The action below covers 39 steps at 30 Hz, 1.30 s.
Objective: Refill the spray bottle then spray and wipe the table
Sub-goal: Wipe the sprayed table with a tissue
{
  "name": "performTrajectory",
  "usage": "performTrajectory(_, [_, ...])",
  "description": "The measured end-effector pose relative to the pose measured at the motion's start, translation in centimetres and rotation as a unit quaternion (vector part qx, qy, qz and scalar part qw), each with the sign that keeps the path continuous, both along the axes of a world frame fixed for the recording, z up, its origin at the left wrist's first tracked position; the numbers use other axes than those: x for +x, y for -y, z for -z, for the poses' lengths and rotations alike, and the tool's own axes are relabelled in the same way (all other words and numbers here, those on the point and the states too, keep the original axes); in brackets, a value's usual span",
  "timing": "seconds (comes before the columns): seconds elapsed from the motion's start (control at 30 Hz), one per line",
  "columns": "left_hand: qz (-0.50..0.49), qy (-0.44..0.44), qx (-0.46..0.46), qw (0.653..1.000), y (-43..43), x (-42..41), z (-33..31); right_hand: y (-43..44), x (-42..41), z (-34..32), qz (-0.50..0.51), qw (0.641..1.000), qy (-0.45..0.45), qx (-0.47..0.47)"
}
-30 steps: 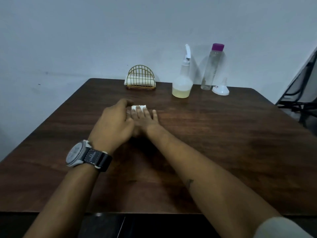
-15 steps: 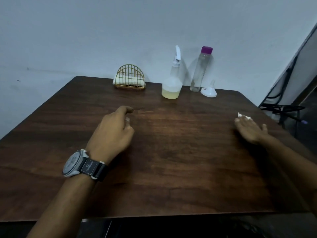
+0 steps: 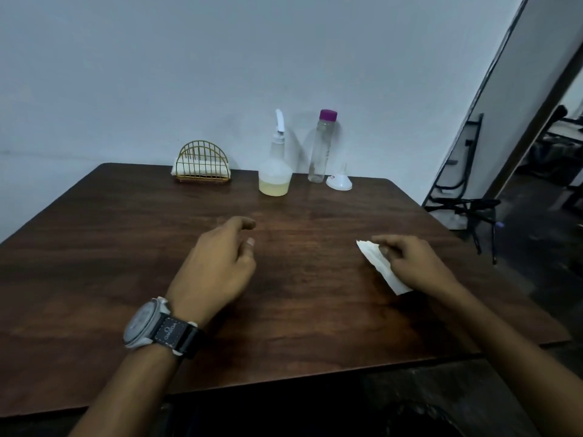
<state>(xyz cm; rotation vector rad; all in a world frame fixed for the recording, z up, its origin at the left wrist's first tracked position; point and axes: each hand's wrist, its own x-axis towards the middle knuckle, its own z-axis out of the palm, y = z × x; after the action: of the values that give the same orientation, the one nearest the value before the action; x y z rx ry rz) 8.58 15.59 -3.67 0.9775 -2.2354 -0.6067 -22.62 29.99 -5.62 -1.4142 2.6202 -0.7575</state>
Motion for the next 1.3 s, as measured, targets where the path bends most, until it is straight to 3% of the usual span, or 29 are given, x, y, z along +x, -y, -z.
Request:
performTrajectory(0.17, [0.014, 0.02, 0.011, 1.0, -1.4, -0.8, -0.1, 0.4, 0.9, 0.0, 0.053, 0.992, -0.013, 0.112])
performTrajectory(0.43, [0.034, 0.02, 0.034, 0.999, -3.0, -1.2, -0.1, 1.2, 1.8, -0.8, 0.023, 0.984, 0.177, -0.016])
performTrajectory(0.57, [0.041, 0.032, 0.048, 0.997, -3.6, -1.5, 0.2, 1.2, 2.6, -0.6, 0.016, 0.988, 0.146, 0.051])
performTrajectory(0.7, [0.049, 0.026, 0.047, 0.997, -4.4, -1.8, 0.2, 0.8, 2.5, -0.8, 0.015, 0.982, 0.184, 0.045])
performTrajectory(0.9, [0.062, 0.018, 0.052, 0.997, -5.1, -2.8, 0.4, -2.3, 2.4, -2.3, -0.044, 0.958, 0.277, -0.059])
performTrajectory(1.0, [0.091, -0.026, 0.065, 0.993, -6.1, -4.1, 0.5, -4.2, 2.8, -2.9, -0.051, 0.929, 0.339, -0.137])
performTrajectory(1.13, [0.135, -0.08, 0.075, 0.985, -8.0, -6.8, 0.9, -6.9, 3.2, -3.1, -0.061, 0.907, 0.353, -0.222])
performTrajectory(1.3, [0.178, -0.164, 0.134, 0.961, -10.9, -10.2, 1.1, -9.4, 3.7, -2.7, -0.026, 0.891, 0.398, -0.219])
